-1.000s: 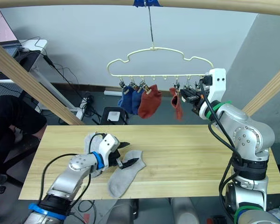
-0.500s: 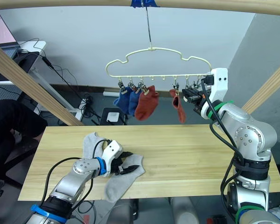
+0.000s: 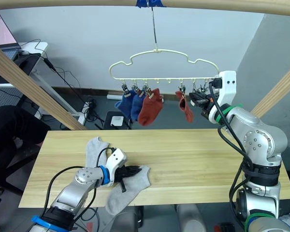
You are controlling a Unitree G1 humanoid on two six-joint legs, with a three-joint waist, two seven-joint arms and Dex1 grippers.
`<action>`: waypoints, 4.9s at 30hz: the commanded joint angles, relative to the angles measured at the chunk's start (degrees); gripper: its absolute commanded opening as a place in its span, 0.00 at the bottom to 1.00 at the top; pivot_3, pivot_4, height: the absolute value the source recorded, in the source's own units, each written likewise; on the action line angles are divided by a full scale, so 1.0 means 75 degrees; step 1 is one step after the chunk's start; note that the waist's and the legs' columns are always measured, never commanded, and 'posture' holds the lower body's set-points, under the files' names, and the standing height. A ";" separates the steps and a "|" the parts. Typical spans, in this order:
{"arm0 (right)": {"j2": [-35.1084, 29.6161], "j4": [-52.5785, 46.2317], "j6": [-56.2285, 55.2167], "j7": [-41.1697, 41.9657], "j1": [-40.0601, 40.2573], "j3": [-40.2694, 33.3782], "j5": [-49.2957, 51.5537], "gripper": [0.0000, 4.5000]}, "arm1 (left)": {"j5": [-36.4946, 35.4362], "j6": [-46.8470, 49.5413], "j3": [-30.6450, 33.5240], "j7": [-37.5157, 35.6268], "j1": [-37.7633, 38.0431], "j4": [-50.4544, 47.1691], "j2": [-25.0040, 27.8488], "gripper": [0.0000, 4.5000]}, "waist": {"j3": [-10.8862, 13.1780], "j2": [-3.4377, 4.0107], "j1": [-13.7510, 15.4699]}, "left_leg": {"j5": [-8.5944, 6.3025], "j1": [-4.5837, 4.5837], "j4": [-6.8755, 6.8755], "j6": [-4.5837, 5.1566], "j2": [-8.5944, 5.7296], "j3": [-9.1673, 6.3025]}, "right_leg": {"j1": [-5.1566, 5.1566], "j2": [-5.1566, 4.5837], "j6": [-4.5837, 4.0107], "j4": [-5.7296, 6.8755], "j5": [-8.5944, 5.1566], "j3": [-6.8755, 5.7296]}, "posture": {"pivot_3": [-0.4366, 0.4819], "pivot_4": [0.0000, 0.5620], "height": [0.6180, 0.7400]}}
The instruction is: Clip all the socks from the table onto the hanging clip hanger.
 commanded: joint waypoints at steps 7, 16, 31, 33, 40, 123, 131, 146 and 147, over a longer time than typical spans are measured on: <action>-0.0243 0.0450 0.0770 0.0238 -0.0519 -0.0814 0.0898 0.05 | -0.2117 0.1113 0.0788 -0.0521 -0.0779 -0.1412 -0.0683 0.01 | 0.0003 -0.0003 0.0031 | 0.0000 -0.0012 0.0017 0.0000 -0.0002 -0.0002 | 0.0000 -0.0002 0.0001 -0.0001 0.0000 -0.0003 | 0.28 0.51 1.00; -0.0052 0.0933 0.2621 -0.0500 -0.1051 -0.2182 0.3324 0.05 | -0.3306 0.2399 0.0924 -0.0537 -0.1694 -0.2258 -0.1063 0.01 | 0.0003 -0.0003 -0.0101 | -0.0001 -0.0013 0.0032 0.0002 -0.0002 -0.0004 | 0.0009 0.0001 0.0002 0.0000 0.0002 -0.0003 | 0.26 0.51 1.00; -0.0777 0.1729 0.0545 -0.3978 -0.0298 -0.1241 0.9234 0.05 | -0.4950 0.4107 0.1722 0.0126 -0.3605 -0.1531 -0.2024 0.01 | 0.0004 -0.0004 -0.0151 | -0.0002 -0.0019 0.0053 0.0004 -0.0002 -0.0002 | 0.0015 0.0010 0.0039 -0.0003 -0.0018 0.0001 | 0.26 0.51 1.00; -0.0809 0.1681 0.0441 -0.3924 -0.0250 -0.1168 0.9234 0.05 | -0.4939 0.4111 0.1696 0.0077 -0.3680 -0.1447 -0.2020 0.01 | 0.0004 -0.0004 -0.0157 | -0.0002 -0.0018 0.0053 0.0004 -0.0001 -0.0002 | 0.0015 0.0011 0.0040 -0.0002 -0.0019 0.0003 | 0.26 0.51 1.00; -0.0873 0.1611 0.0354 -0.3781 -0.0165 -0.1012 0.9234 0.05 | -0.4814 0.3857 0.1619 0.0009 -0.3976 -0.1103 -0.2135 0.01 | 0.0005 -0.0005 -0.0123 | -0.0002 -0.0020 0.0053 0.0004 0.0000 -0.0002 | 0.0014 0.0012 0.0041 -0.0005 -0.0019 0.0003 | 0.26 0.52 1.00; -0.2604 -0.0346 -0.0608 -0.1128 0.1272 0.0446 0.5190 0.99 | -0.5296 0.4431 0.1903 -0.0102 -0.3879 -0.1675 -0.1878 0.00 | 0.0005 -0.0005 -0.0121 | -0.0001 -0.0019 0.0054 0.0002 0.0002 0.0001 | 0.0010 0.0017 0.0049 -0.0013 -0.0022 0.0009 | 0.27 0.48 1.00; -0.1595 -0.1228 -0.1882 -0.1463 0.1642 0.0722 0.2721 0.91 | -0.5991 0.5314 0.2414 -0.0028 -0.3098 -0.2867 -0.0668 0.00 | 0.0005 -0.0005 -0.0112 | -0.0001 -0.0021 0.0046 0.0001 0.0006 0.0001 | 0.0001 0.0016 0.0050 -0.0013 -0.0024 0.0008 | 0.28 0.47 1.00; 0.0135 -0.2477 -0.3060 -0.2465 0.2095 0.1940 -0.1153 0.28 | -0.7117 0.6143 0.3373 0.1236 -0.2563 -0.3822 0.0091 0.00 | 0.0006 -0.0007 -0.0090 | -0.0001 -0.0022 0.0048 0.0000 0.0004 0.0001 | -0.0001 0.0010 0.0050 -0.0011 -0.0023 0.0010 | 0.31 0.53 1.00; 0.0287 -0.2503 -0.3071 -0.2493 0.2106 0.2031 -0.1299 0.19 | -0.7184 0.6176 0.3396 0.1324 -0.2523 -0.3879 0.0106 0.00 | 0.0006 -0.0007 -0.0090 | -0.0001 -0.0022 0.0048 -0.0001 0.0004 0.0001 | -0.0001 0.0010 0.0050 -0.0010 -0.0023 0.0010 | 0.31 0.53 1.00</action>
